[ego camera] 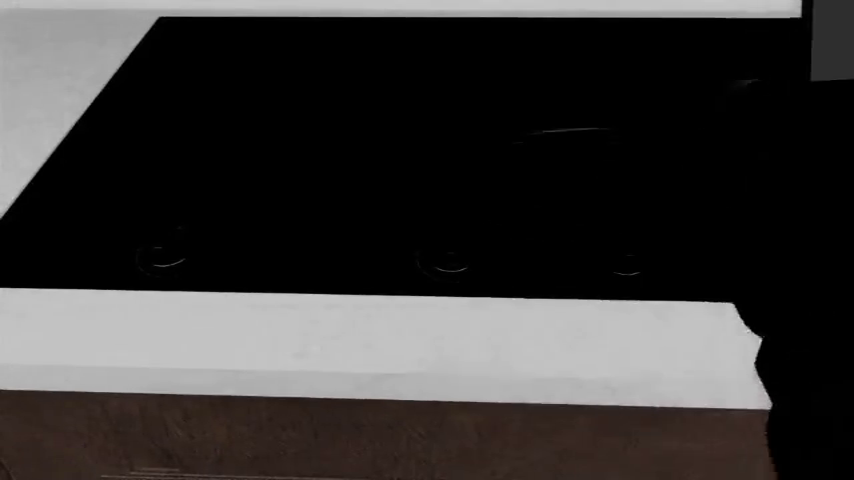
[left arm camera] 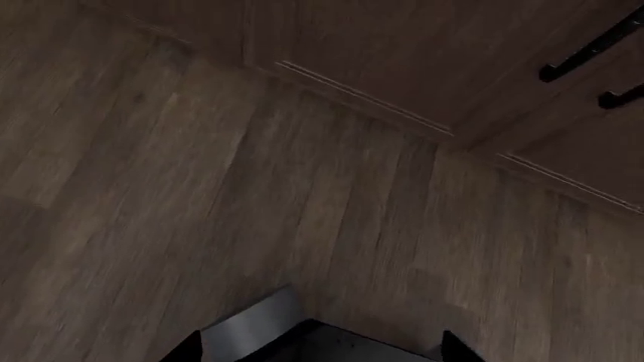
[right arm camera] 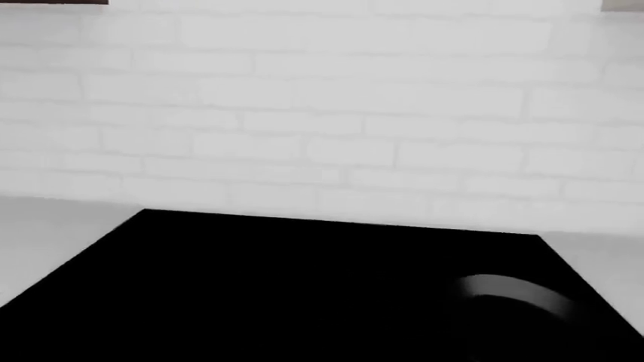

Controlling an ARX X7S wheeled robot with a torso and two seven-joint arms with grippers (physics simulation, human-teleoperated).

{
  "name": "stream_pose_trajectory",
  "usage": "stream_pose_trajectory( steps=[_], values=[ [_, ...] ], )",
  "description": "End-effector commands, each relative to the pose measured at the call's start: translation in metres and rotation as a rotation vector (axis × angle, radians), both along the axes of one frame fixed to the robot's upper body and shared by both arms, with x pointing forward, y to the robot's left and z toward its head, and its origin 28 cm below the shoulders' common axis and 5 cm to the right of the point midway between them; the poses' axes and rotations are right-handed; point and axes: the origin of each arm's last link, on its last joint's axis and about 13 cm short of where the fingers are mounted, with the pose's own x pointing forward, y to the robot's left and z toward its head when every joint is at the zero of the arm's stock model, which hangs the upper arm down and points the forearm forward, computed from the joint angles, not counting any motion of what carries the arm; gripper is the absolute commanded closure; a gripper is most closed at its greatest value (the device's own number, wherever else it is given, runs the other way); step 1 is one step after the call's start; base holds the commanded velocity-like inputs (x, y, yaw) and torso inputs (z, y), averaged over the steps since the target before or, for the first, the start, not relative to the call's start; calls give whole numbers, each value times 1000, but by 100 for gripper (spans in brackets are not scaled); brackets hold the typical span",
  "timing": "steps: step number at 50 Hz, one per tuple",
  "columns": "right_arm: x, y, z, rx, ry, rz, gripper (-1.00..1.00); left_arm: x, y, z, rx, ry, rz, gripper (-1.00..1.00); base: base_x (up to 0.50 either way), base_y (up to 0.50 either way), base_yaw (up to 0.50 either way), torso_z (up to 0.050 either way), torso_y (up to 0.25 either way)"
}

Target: Pick the steak from the plate and place it in the pan.

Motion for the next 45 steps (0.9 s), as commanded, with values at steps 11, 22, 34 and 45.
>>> stream_pose_trajectory(
  steps=[11, 22, 34, 45],
  values=[
    [33, -17, 58, 83, 64, -63, -100, -1, -4, 1, -19, -25, 28, -100, 0, 0, 0, 0, 0],
    [30, -20, 55, 80, 79, -73, -100, -1, -4, 1, -18, -26, 31, -100, 0, -237, 0, 0, 0],
    [29, -24, 50, 83, 83, -73, -100, 0, -4, 1, -16, -28, 34, -100, 0, -431, 0, 0, 0],
    [26, -26, 45, 85, 86, -60, -100, 0, -4, 1, -11, -31, 37, -100, 0, -449, 0, 0, 0]
  ],
)
